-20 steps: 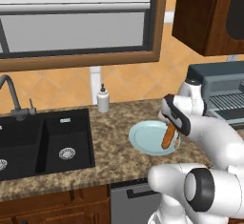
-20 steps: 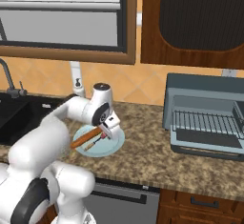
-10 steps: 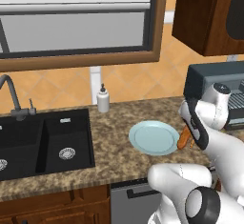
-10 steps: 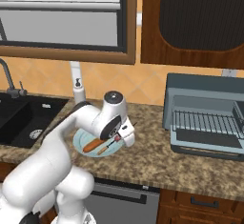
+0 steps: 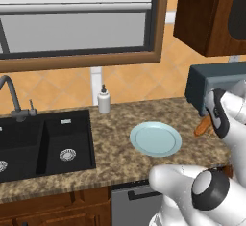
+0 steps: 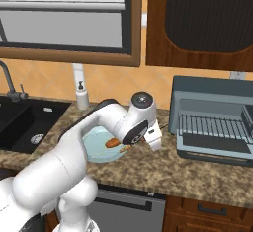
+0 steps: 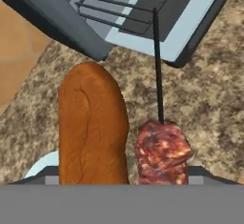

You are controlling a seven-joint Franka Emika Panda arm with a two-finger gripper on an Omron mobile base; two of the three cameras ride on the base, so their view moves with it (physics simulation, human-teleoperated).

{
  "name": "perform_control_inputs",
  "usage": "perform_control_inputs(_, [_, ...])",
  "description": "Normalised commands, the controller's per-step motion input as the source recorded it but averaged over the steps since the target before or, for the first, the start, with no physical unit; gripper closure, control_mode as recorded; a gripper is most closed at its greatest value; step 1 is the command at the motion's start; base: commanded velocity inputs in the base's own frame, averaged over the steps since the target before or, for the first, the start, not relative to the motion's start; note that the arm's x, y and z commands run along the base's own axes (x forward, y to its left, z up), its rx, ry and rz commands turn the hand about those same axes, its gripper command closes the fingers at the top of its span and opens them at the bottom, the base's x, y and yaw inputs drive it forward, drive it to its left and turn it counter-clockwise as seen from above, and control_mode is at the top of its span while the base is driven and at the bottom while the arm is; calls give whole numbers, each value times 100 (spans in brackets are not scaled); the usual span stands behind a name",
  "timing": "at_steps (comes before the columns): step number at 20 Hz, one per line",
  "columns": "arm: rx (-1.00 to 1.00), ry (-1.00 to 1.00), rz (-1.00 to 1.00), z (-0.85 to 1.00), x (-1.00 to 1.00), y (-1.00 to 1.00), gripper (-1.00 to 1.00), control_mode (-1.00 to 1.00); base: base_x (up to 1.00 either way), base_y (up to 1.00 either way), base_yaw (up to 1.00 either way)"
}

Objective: Pick up the kebab skewer and baguette bread, and place them inside the toaster oven. Close the toaster oven door and start by setting the timer.

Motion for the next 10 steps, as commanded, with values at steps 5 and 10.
perform_control_inputs(5, [14, 0, -26, 41, 32, -100, 100, -100, 0, 0, 0])
perform_control_inputs(10, [12, -8, -20, 4, 3, -100, 100, -100, 0, 0, 0])
